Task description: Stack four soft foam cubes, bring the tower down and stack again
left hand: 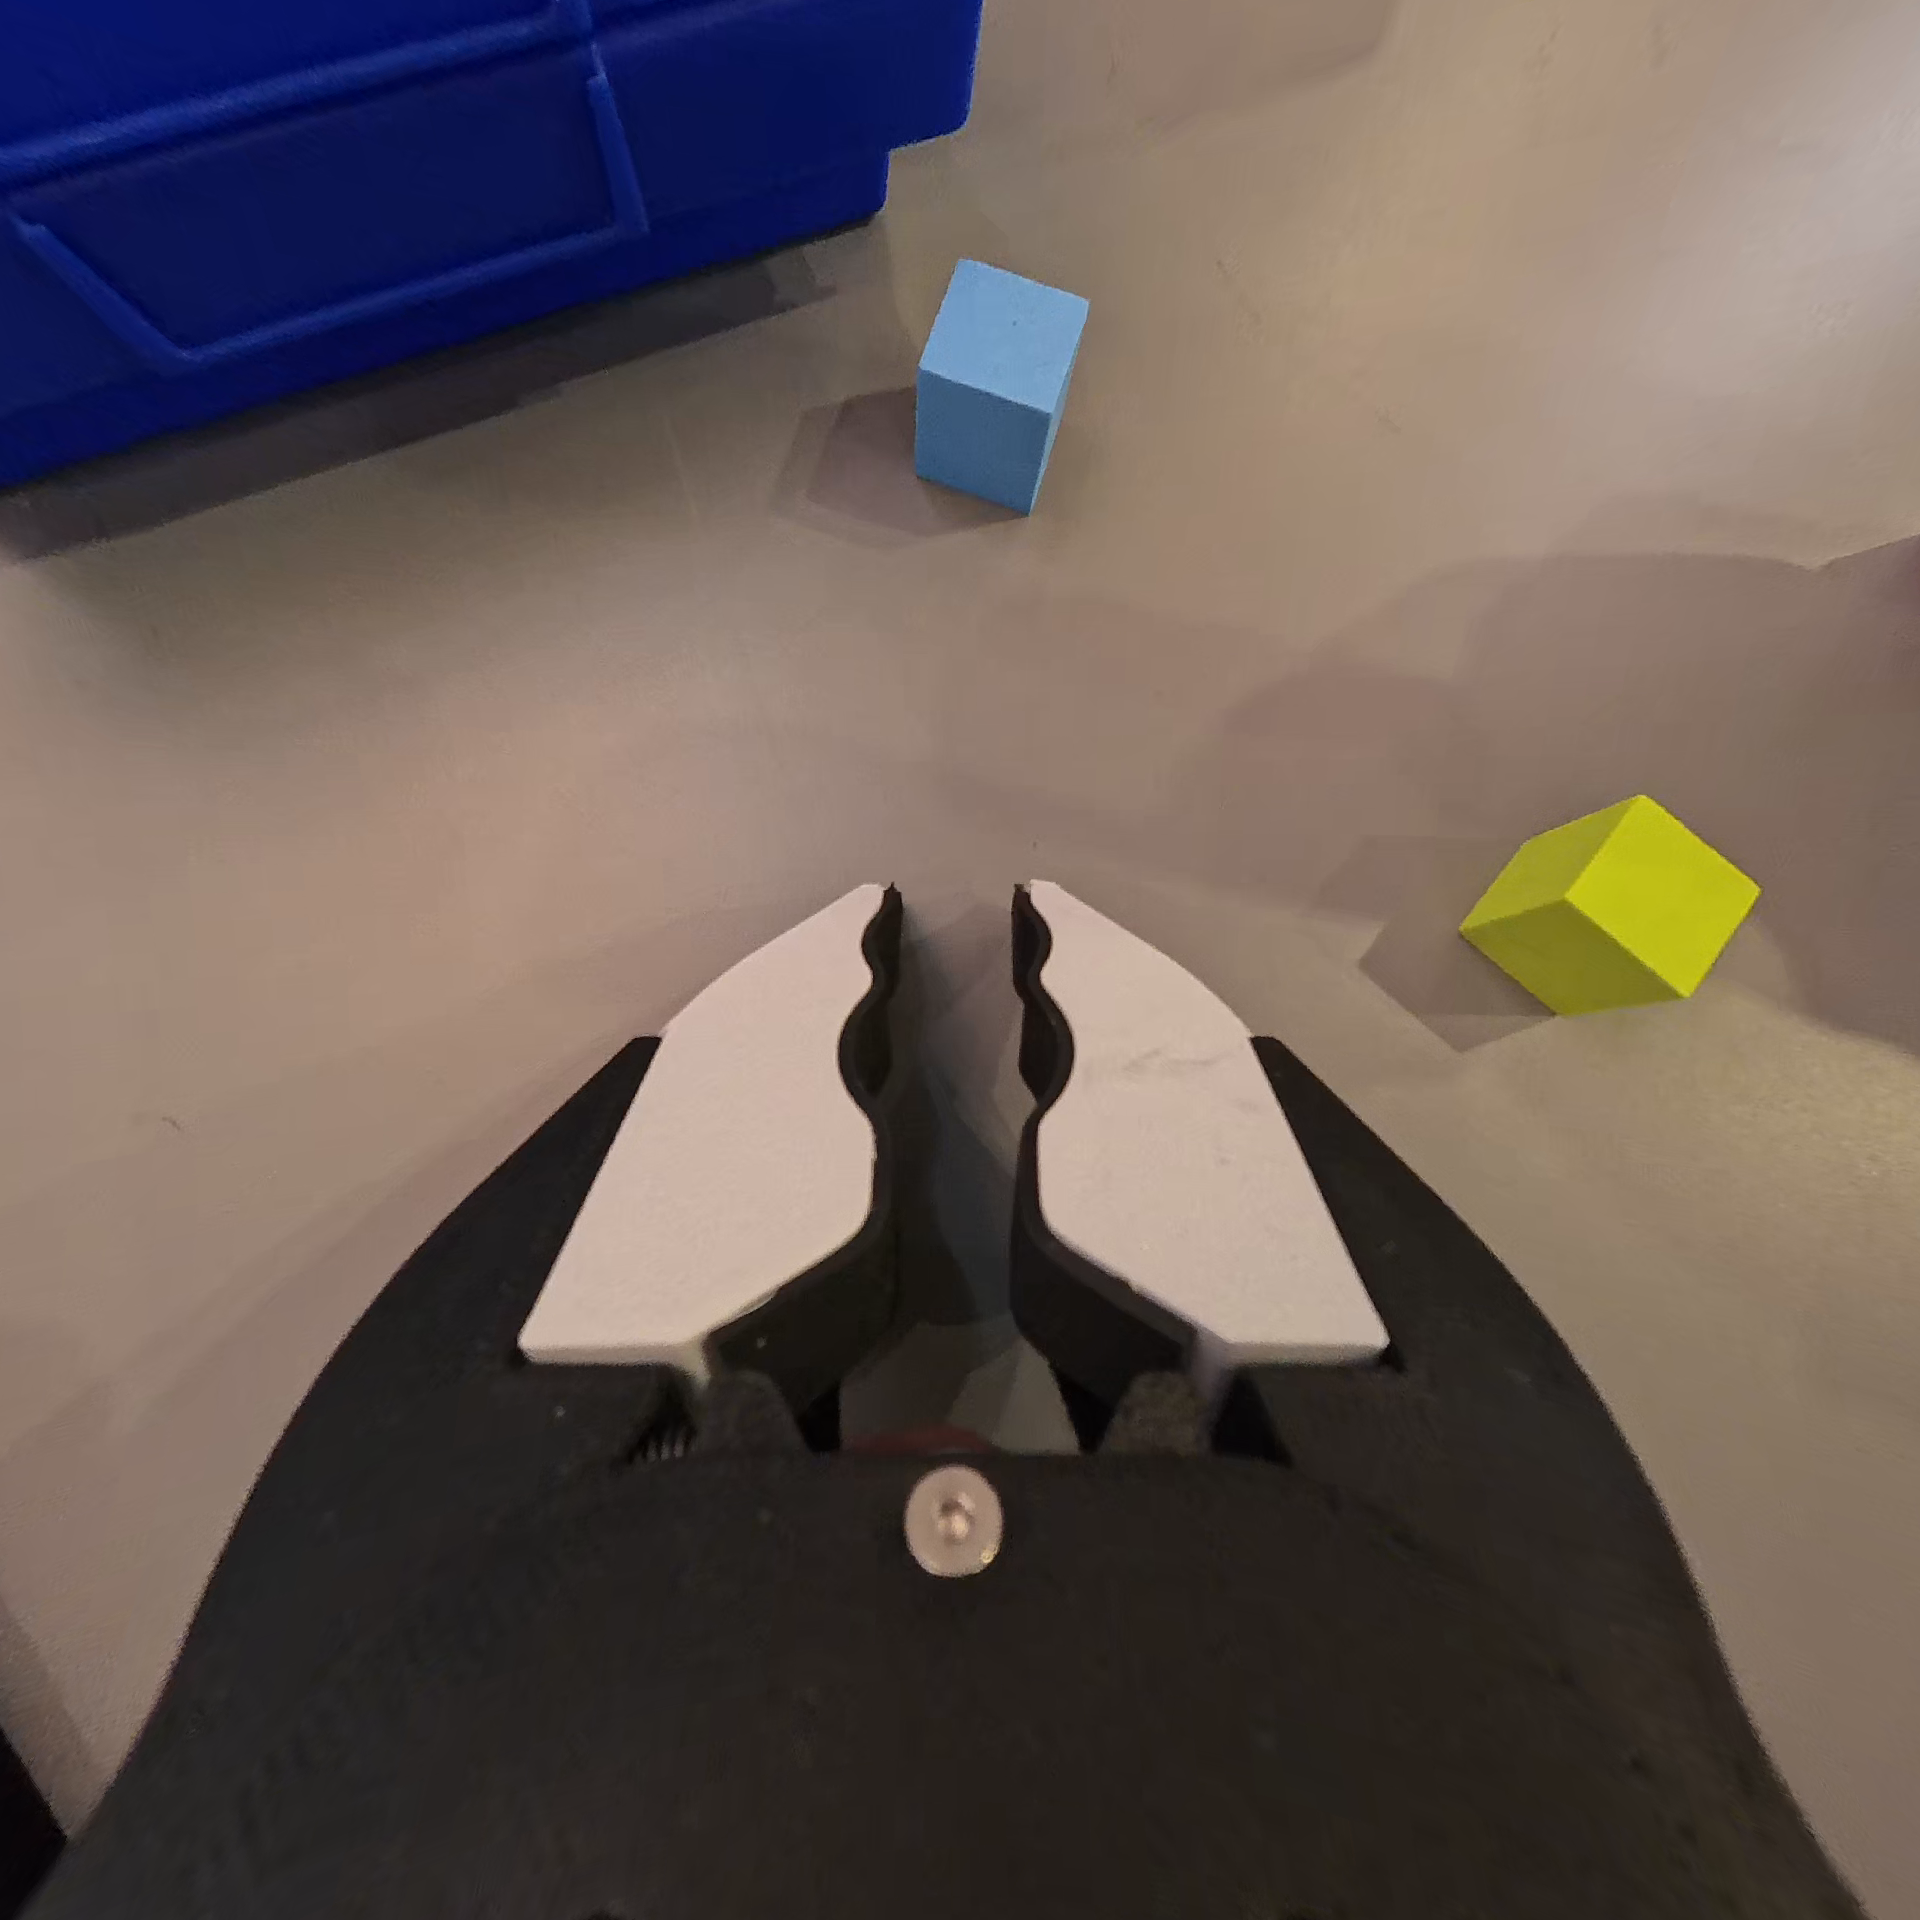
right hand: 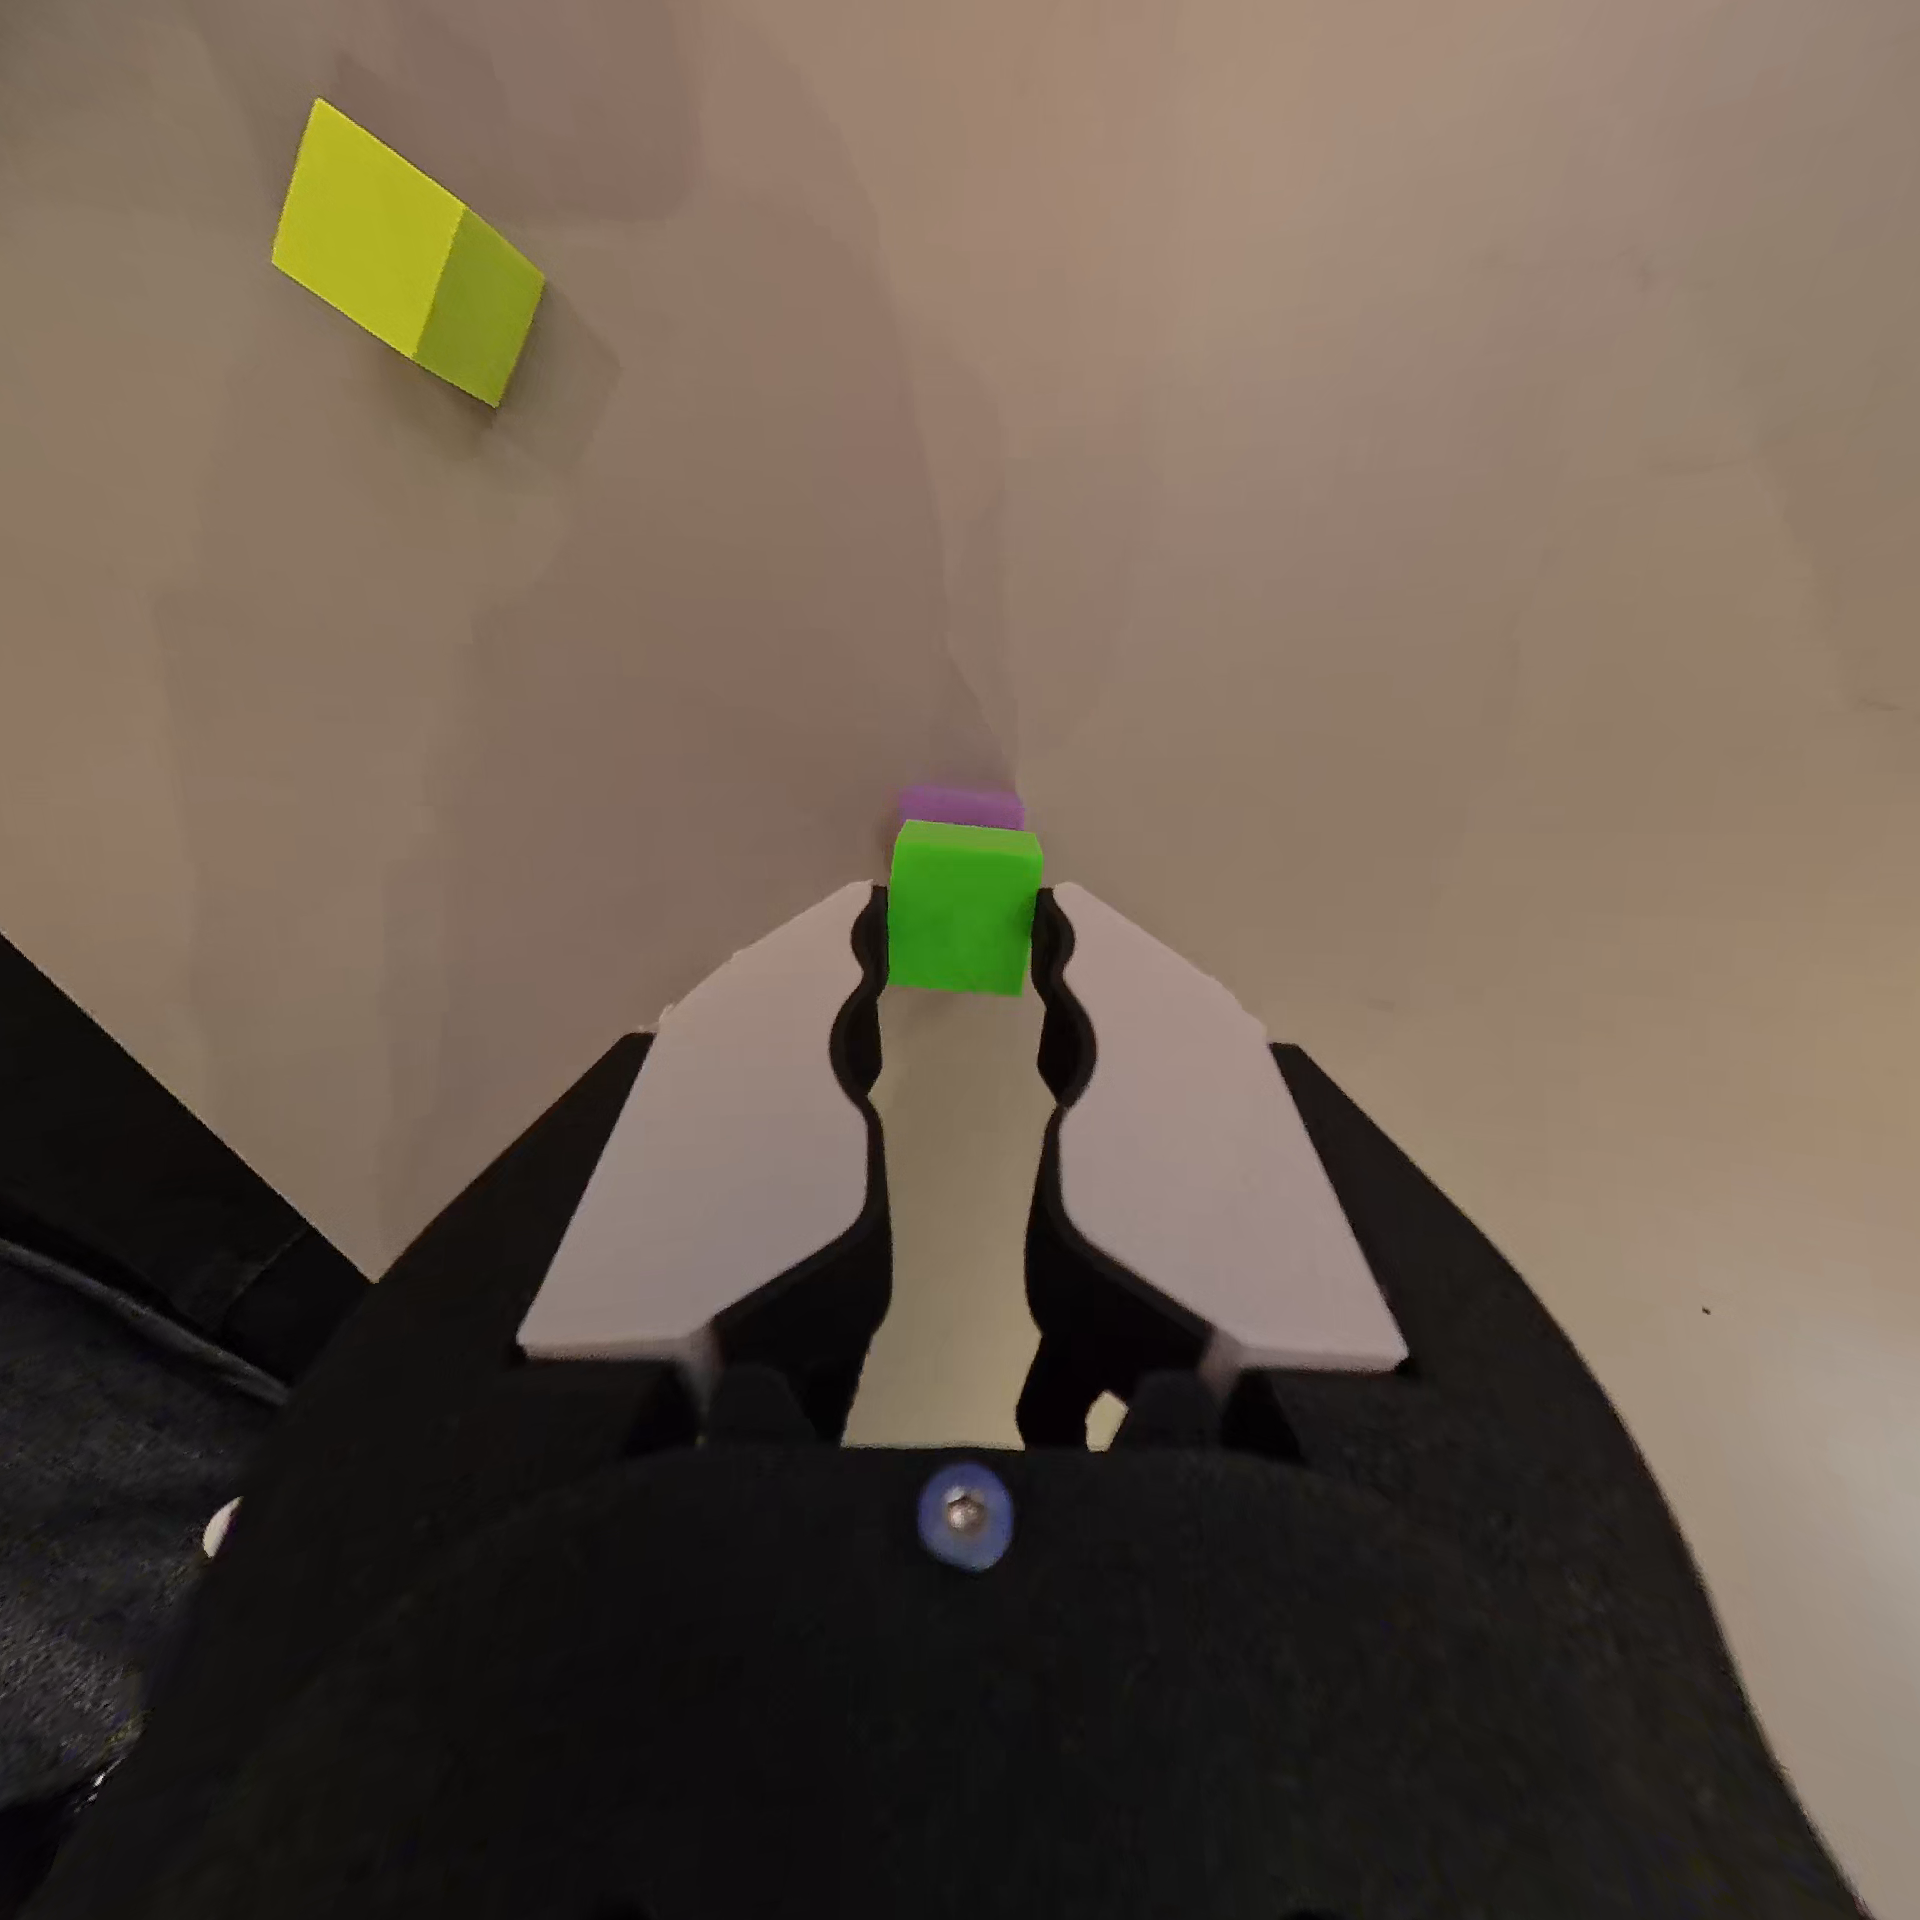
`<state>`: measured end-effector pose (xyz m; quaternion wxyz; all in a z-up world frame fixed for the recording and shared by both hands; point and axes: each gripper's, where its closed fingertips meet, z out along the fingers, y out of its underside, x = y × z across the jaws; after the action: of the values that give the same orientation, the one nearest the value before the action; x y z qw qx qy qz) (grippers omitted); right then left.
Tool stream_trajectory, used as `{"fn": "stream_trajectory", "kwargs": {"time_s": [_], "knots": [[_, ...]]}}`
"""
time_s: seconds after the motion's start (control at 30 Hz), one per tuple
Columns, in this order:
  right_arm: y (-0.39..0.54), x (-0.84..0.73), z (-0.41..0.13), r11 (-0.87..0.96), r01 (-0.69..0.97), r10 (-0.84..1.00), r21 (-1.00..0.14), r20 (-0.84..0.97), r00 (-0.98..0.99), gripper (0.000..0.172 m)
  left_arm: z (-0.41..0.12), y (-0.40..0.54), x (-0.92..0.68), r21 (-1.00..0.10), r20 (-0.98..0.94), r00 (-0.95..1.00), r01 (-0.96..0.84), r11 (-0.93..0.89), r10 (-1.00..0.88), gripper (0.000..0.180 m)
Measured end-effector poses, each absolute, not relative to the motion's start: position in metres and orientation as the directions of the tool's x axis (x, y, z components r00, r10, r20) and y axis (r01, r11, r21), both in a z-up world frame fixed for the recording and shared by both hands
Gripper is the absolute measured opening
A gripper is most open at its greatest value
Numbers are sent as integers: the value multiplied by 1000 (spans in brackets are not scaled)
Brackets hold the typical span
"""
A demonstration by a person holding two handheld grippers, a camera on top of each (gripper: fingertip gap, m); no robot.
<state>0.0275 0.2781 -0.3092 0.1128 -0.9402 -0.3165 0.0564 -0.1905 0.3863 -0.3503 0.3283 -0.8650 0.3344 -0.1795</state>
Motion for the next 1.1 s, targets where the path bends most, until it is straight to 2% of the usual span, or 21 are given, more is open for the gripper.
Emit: {"fn": "stream_trajectory", "kwargs": {"time_s": [0.03,0.6,0.77,0.97,1.1], "knots": [[278,27,-310,-773,584,609,-249,-34,792,26,-350,386,-190,-688,93,712,-459,-562,-696,20],[281,23,-312,-772,587,612,-245,-36,790,26,-350,386,-190,-688,93,712,-459,-562,-696,20],[283,24,-303,-775,568,600,-278,-40,799,42,-350,386,-190,-688,94,712,-459,-563,-696,20],[283,25,-297,-762,590,614,-267,-5,790,42,-350,386,-190,-688,96,711,-458,-563,-696,20],[284,4,-287,-713,633,657,-301,28,753,42,-350,386,-190,-688,96,711,-458,-563,-696,20]]}}
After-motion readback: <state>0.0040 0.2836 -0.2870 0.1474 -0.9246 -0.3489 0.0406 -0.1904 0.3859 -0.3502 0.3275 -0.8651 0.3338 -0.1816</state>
